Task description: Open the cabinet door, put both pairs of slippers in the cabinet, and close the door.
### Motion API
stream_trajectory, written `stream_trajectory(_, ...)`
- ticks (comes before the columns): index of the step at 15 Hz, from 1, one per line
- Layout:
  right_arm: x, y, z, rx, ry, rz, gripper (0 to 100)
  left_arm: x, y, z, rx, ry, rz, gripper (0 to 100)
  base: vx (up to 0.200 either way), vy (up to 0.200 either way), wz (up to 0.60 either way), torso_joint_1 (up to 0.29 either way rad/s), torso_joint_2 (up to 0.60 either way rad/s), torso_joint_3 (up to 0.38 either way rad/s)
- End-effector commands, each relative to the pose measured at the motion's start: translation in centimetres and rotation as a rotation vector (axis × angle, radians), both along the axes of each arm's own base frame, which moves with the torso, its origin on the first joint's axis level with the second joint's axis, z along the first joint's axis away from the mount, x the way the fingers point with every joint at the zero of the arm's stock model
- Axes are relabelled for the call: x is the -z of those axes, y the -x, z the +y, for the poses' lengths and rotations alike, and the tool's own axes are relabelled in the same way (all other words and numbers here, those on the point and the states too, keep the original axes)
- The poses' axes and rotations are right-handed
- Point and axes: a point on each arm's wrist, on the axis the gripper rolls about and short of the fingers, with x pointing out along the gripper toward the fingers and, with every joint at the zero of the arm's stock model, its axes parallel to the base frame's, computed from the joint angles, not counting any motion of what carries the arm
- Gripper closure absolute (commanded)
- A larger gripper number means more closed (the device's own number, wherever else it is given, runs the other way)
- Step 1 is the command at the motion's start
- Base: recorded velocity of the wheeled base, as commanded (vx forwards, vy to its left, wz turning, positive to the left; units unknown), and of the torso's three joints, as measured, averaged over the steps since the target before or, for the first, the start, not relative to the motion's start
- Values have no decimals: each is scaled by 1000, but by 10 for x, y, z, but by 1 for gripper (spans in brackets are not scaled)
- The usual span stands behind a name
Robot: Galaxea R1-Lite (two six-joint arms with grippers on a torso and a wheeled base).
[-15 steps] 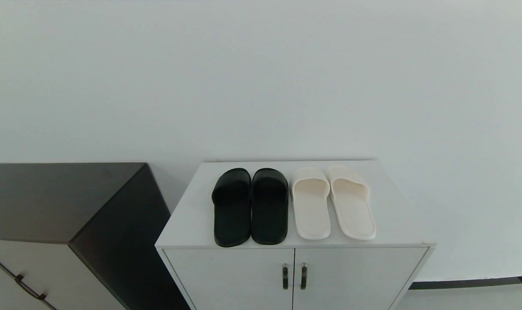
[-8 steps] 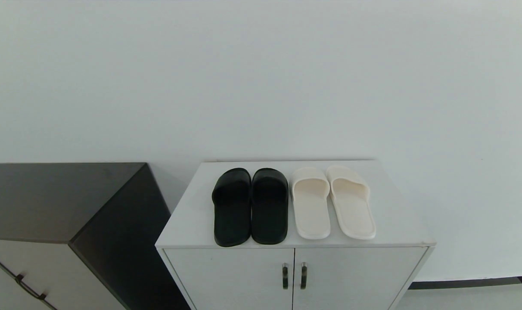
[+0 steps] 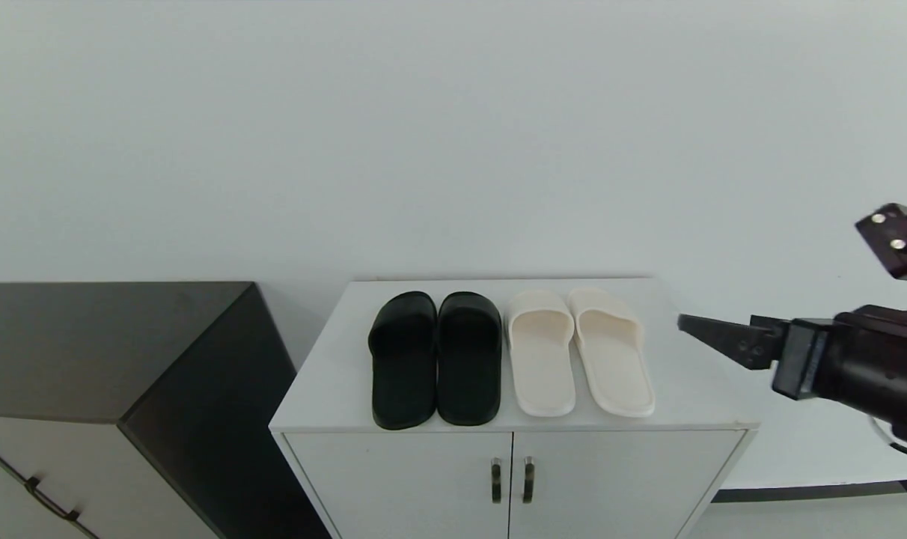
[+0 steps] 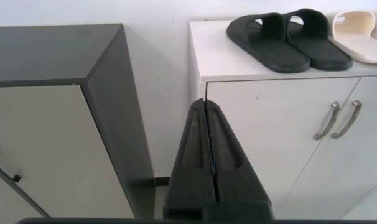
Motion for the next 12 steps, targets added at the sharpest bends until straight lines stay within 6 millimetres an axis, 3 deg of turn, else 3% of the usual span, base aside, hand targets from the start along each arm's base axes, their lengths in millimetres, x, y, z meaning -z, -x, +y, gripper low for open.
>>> stream_trajectory(1,16,-43,50,59,82,62,0,0,0,0,0,0,1,100,0,0,0,0,0,0)
stream_trajectory(6,45,-83,101,176,160,24,0,0,0,0,-2,0,1,100,0,0,0,0,0,0)
stream_trajectory(12,85,-106,133,223,205,16,0,0,0,0,-2,2,1,100,0,0,0,0,0,0)
